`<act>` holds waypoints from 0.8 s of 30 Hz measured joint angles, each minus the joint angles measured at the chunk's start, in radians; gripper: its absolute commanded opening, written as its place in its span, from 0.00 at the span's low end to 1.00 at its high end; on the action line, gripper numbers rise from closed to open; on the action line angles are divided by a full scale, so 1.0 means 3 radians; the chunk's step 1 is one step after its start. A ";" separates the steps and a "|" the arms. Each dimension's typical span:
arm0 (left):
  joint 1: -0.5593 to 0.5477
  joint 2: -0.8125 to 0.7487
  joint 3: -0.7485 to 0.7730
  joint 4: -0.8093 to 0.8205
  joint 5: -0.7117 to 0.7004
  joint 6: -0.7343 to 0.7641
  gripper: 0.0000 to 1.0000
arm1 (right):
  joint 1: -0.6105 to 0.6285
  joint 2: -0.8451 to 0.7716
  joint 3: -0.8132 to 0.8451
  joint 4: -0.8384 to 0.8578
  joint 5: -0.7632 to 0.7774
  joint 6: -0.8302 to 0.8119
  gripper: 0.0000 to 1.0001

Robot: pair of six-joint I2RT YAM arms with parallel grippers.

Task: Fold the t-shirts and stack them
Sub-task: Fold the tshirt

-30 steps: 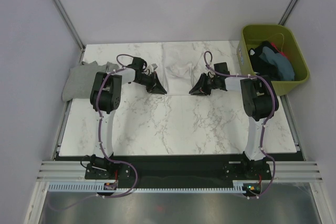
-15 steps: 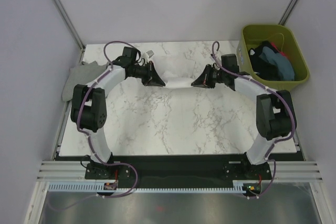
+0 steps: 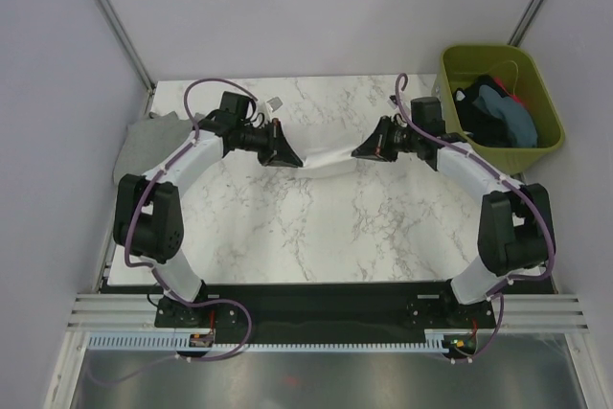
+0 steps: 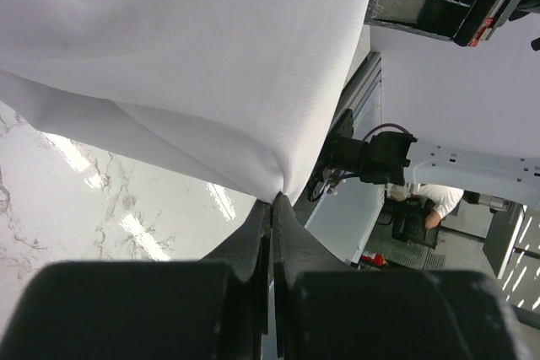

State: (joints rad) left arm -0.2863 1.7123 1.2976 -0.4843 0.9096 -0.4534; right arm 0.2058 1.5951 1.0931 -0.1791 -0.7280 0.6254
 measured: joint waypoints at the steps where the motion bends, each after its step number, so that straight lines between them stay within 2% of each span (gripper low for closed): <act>1: 0.0010 0.0004 0.0003 -0.0001 0.0000 0.0000 0.02 | 0.0000 0.0042 0.0037 -0.0009 -0.0003 0.0004 0.00; 8: 0.0167 0.0474 0.0540 -0.0160 -0.0023 0.0013 0.02 | 0.0000 0.0727 0.0666 0.0074 0.0000 0.0055 0.00; 16: 0.0361 0.1645 0.1798 -0.0164 -0.0245 0.0169 0.02 | 0.0000 0.1904 0.1740 0.0449 0.0029 0.0117 0.00; 17: 0.0371 0.1812 0.1986 -0.0140 -0.0305 0.0201 0.04 | 0.0000 0.2065 0.1874 0.0516 0.0048 0.0123 0.03; 18: 0.0375 0.1966 0.2159 -0.0111 -0.0417 0.0231 0.16 | 0.0005 0.2213 0.1990 0.0577 0.0071 0.0123 0.11; 19: 0.0375 0.2092 0.2309 -0.0099 -0.0532 0.0270 0.29 | 0.0011 0.2345 0.2097 0.0617 0.0089 0.0120 0.40; 20: 0.0374 0.2173 0.2413 -0.0085 -0.0622 0.0296 0.62 | 0.0014 0.2444 0.2196 0.0613 0.0098 0.0118 0.53; 21: 0.0367 0.2248 0.2525 -0.0072 -0.0764 0.0370 0.75 | 0.0018 0.2550 0.2318 0.0624 0.0116 0.0083 0.62; 22: 0.0364 0.2280 0.2598 -0.0069 -0.0868 0.0380 0.83 | 0.0023 0.2616 0.2408 0.0624 0.0142 0.0046 0.78; 24: 0.0351 0.2281 0.2684 -0.0078 -0.1020 0.0422 0.85 | 0.0037 0.2633 0.2483 0.0612 0.0173 -0.0033 0.81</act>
State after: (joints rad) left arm -0.1810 2.3966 2.1029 -0.5076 0.6037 -0.3267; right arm 0.2169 2.3852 1.8381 0.0044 -0.6762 0.6155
